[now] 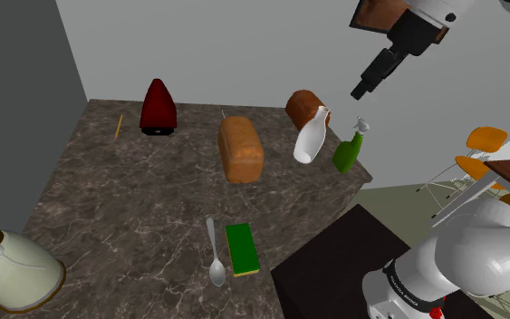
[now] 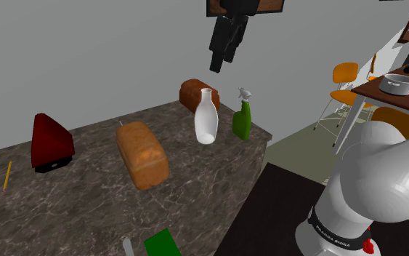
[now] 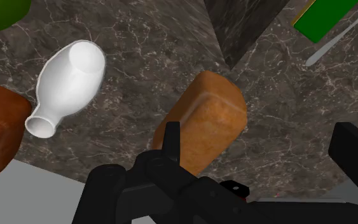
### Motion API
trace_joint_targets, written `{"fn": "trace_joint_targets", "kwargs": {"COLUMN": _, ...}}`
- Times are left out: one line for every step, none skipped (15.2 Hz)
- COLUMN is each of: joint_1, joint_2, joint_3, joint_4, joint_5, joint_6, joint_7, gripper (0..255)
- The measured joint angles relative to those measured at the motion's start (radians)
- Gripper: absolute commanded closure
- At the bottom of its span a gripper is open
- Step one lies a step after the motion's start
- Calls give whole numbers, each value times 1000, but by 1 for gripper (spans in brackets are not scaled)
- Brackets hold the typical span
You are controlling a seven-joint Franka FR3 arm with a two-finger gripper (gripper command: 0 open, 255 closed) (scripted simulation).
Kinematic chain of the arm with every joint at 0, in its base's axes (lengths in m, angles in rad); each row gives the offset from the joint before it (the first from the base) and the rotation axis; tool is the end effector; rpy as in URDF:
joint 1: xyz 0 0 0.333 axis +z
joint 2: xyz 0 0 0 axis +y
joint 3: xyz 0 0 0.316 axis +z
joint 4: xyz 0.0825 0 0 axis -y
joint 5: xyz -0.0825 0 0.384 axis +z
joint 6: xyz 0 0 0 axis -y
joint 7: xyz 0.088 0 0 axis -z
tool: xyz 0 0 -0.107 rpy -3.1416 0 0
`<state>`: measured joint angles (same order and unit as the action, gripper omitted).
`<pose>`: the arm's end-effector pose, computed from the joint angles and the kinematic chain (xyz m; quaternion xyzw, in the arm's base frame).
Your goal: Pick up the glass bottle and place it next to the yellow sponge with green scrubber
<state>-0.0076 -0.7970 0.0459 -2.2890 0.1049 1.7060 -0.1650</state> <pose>0.3162 0.0277 0.6393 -0.9892 -0.0943 -0.1087 0.0285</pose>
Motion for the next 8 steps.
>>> {"fn": "trace_joint_targets", "kwargs": {"joint_1": 0, "joint_2": 0, "joint_3": 0, "joint_4": 0, "joint_5": 0, "joint_6": 0, "joint_7": 0, "gripper": 0}}
{"fn": "trace_joint_targets", "kwargs": {"joint_1": -2, "joint_2": 12, "joint_3": -5, "joint_4": 1, "joint_5": -4, "joint_6": 8, "joint_7": -7, "gripper": 0}}
{"fn": "trace_joint_targets", "kwargs": {"joint_1": -6, "joint_2": 31, "joint_3": -14, "joint_4": 2, "joint_5": -10, "joint_6": 18, "joint_7": -18, "gripper": 0}}
{"fn": "trace_joint_targets", "kwargs": {"joint_1": -12, "joint_2": 50, "joint_3": -29, "joint_4": -1, "joint_5": -20, "joint_6": 32, "joint_7": -36, "gripper": 0}}
{"fn": "trace_joint_targets", "kwargs": {"joint_1": -16, "joint_2": 69, "joint_3": -39, "joint_4": -4, "joint_5": -26, "joint_6": 45, "joint_7": -48, "gripper": 0}}
{"fn": "trace_joint_targets", "kwargs": {"joint_1": -22, "joint_2": 102, "joint_3": -54, "joint_4": 0, "joint_5": -36, "joint_6": 64, "joint_7": -68, "gripper": 0}}
{"fn": "trace_joint_targets", "kwargs": {"joint_1": -25, "joint_2": 126, "joint_3": -61, "joint_4": -3, "joint_5": -41, "joint_6": 84, "joint_7": -78, "gripper": 0}}
{"fn": "trace_joint_targets", "kwargs": {"joint_1": -30, "joint_2": 154, "joint_3": -72, "joint_4": 12, "joint_5": -48, "joint_6": 89, "joint_7": -91, "gripper": 0}}
